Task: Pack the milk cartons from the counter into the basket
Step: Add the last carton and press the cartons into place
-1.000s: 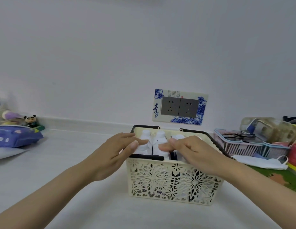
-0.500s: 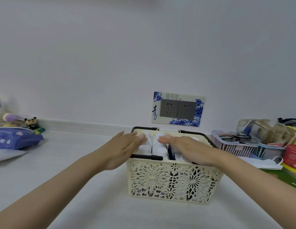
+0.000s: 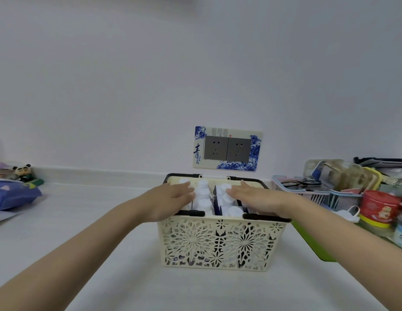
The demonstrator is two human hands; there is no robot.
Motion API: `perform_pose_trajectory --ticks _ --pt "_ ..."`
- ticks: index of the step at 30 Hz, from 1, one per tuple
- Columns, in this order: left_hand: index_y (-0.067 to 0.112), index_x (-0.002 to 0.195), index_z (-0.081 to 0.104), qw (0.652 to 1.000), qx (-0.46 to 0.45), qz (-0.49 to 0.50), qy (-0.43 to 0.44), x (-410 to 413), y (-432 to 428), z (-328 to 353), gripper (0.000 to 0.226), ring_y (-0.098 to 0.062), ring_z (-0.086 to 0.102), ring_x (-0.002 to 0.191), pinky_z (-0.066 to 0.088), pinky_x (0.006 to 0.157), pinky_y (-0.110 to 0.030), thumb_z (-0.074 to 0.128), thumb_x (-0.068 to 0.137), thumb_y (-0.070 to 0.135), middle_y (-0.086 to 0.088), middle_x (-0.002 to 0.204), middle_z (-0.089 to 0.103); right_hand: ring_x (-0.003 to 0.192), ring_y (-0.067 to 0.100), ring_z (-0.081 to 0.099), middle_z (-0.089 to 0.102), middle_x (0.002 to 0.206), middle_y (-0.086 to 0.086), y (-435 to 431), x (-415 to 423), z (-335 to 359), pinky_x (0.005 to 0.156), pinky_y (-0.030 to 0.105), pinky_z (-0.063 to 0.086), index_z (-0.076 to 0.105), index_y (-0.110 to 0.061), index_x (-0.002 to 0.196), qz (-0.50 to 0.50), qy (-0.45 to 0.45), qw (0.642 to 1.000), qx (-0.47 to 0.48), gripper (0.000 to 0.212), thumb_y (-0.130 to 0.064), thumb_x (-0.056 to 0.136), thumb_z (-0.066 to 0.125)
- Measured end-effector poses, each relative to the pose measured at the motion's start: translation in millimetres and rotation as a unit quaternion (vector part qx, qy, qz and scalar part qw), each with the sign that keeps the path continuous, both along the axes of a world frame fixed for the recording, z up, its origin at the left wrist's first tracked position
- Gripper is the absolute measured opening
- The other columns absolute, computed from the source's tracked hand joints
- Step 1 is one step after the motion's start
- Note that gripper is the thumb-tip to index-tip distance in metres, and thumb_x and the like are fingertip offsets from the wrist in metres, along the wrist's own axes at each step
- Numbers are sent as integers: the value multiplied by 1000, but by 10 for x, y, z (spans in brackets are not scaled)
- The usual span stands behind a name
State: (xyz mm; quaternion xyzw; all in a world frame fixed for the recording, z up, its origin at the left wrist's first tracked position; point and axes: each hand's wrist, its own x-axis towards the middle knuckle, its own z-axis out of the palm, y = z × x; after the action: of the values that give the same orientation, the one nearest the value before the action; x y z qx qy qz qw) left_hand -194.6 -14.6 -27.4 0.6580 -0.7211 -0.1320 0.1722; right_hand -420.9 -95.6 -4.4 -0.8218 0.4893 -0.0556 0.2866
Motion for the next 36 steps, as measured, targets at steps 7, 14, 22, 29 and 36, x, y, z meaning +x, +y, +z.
perform_pose_trajectory --ticks 7,14,22,29,36 --pt "35 150 22 979 -102 23 177 17 41 -72 58 -9 13 147 11 115 -30 39 96 49 13 160 17 142 18 29 25 159 -8 16 -279 -57 106 32 26 29 -34 148 -51 -152 981 -110 60 -58 93 40" --pt "9 135 51 850 28 78 520 172 80 -246 55 -25 60 118 44 100 -39 52 91 43 -11 136 59 124 17 55 59 137 2 -51 -741 -355 108 39 38 63 -22 125 -101 -430 889 121 56 -52 78 60" --pt "24 123 60 816 19 26 578 136 20 -262 56 -29 70 102 54 75 -36 76 69 23 -7 114 73 83 26 74 74 108 16 -85 -532 -520 64 32 58 62 -6 123 -104 -551 797 224 52 -14 71 67" --pt "20 123 58 806 4 32 591 -91 -324 -229 58 -28 71 99 57 66 -32 77 68 24 -8 114 72 93 33 68 70 115 22 -414 -648 -466 80 41 53 65 -2 119 -144 -550 794 217 36 -13 84 60" --pt "17 125 55 785 -4 47 618 -418 -980 -224 46 -26 69 101 57 68 -34 69 82 23 -8 121 68 66 28 68 74 76 15 -1012 -823 -430 68 38 52 70 -5 80 -205 -565 778 182 20 -18 87 57"
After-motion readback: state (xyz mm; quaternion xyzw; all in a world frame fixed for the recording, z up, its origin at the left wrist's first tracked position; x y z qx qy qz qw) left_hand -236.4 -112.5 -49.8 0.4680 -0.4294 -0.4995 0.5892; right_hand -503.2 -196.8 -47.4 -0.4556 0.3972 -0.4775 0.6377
